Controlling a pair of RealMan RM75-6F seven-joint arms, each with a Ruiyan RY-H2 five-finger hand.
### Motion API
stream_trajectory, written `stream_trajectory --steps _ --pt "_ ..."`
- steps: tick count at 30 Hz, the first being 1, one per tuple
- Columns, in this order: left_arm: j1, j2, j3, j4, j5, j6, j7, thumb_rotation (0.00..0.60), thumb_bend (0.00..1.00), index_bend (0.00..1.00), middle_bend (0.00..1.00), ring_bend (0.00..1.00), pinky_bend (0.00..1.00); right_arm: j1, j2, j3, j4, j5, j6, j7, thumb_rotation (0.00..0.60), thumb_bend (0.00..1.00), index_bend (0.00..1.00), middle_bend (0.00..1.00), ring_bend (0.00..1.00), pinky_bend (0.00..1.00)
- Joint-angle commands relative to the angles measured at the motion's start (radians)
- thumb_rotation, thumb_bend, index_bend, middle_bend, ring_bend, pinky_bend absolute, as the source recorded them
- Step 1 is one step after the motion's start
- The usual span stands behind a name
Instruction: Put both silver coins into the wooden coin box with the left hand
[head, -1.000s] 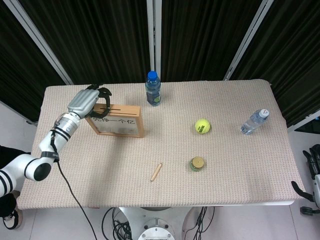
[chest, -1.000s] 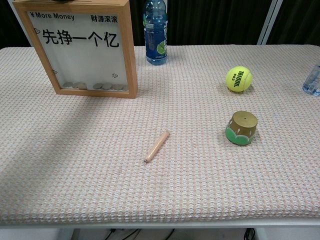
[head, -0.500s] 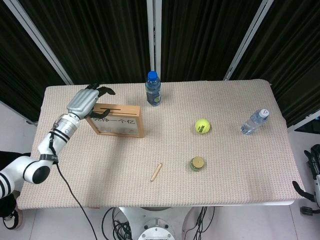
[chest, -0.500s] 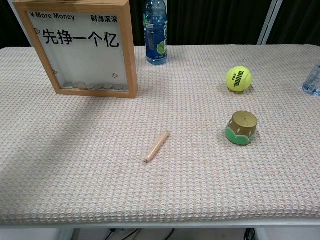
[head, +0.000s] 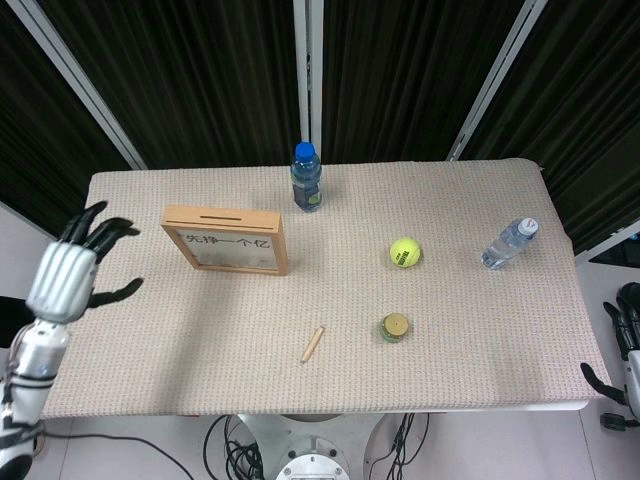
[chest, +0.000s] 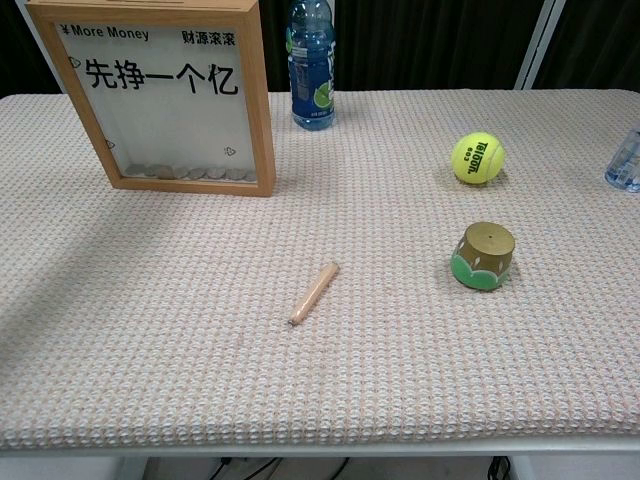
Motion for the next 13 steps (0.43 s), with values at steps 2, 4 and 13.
stream_trajectory --steps 2,4,13 --pt "0.232 -0.074 0.189 0.101 0.103 0.120 0.142 0.600 0.14 0.13 0.08 0.00 0.06 -0.007 -0.038 -0.006 0.004 -0.037 0.045 -0.084 0.600 0.18 0.00 0.00 0.00 0.00" --pt "0.258 -0.101 0.206 0.147 0.091 0.110 0.119 0.600 0.14 0.10 0.05 0.00 0.03 -0.008 -0.049 -0.010 0.003 -0.054 0.057 -0.096 0.600 0.18 0.00 0.00 0.00 0.00" --pt "0.297 -0.189 0.197 0.329 0.146 0.143 0.030 0.600 0.14 0.08 0.02 0.00 0.02 -0.007 -0.078 -0.012 0.010 -0.068 0.068 -0.128 0.600 0.18 0.00 0.00 0.00 0.00"
